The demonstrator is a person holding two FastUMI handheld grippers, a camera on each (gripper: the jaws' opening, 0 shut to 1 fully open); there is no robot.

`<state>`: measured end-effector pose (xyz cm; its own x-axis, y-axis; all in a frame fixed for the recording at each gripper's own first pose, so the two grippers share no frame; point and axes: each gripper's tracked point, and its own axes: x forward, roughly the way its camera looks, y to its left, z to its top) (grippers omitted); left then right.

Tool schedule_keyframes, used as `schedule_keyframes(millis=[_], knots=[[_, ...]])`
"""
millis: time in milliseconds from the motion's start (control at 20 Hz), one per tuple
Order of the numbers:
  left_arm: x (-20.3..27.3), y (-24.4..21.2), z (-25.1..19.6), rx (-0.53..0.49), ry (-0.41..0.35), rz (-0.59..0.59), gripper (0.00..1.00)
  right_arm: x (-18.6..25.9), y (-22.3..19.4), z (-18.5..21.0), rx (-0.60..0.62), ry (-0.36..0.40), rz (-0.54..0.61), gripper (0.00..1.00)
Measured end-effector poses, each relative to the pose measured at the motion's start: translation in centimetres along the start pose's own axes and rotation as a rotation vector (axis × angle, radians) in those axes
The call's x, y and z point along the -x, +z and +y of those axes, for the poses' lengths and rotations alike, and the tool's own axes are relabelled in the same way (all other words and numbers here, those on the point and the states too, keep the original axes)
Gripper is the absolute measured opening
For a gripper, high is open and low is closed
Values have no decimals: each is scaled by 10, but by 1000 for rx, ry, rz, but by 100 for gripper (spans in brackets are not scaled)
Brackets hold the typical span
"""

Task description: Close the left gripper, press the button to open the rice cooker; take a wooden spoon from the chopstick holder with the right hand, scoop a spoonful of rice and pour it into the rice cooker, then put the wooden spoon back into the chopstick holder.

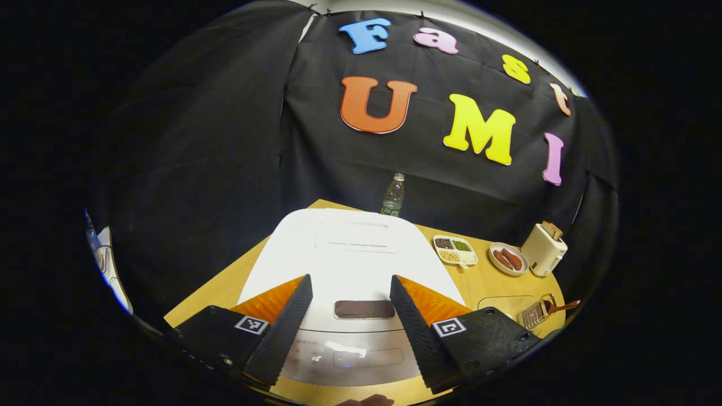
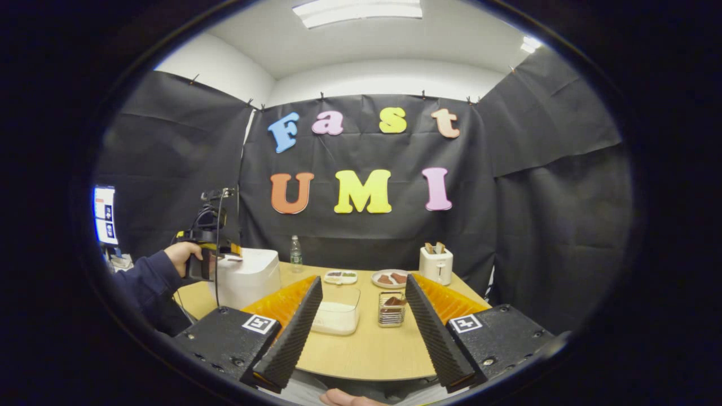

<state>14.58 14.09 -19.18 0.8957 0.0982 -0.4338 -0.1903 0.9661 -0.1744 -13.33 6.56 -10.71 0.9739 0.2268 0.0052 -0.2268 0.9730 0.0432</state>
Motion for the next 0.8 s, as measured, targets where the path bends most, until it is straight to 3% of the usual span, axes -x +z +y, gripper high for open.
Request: schedule_keyframes(millis=[200, 800], knots=[[17, 1, -17, -76, -37, -7, 91, -4, 1, 2, -6, -1, -2, 96], [167, 48, -60, -189, -52, -293, 93, -27, 2, 7, -37, -19, 31, 96]])
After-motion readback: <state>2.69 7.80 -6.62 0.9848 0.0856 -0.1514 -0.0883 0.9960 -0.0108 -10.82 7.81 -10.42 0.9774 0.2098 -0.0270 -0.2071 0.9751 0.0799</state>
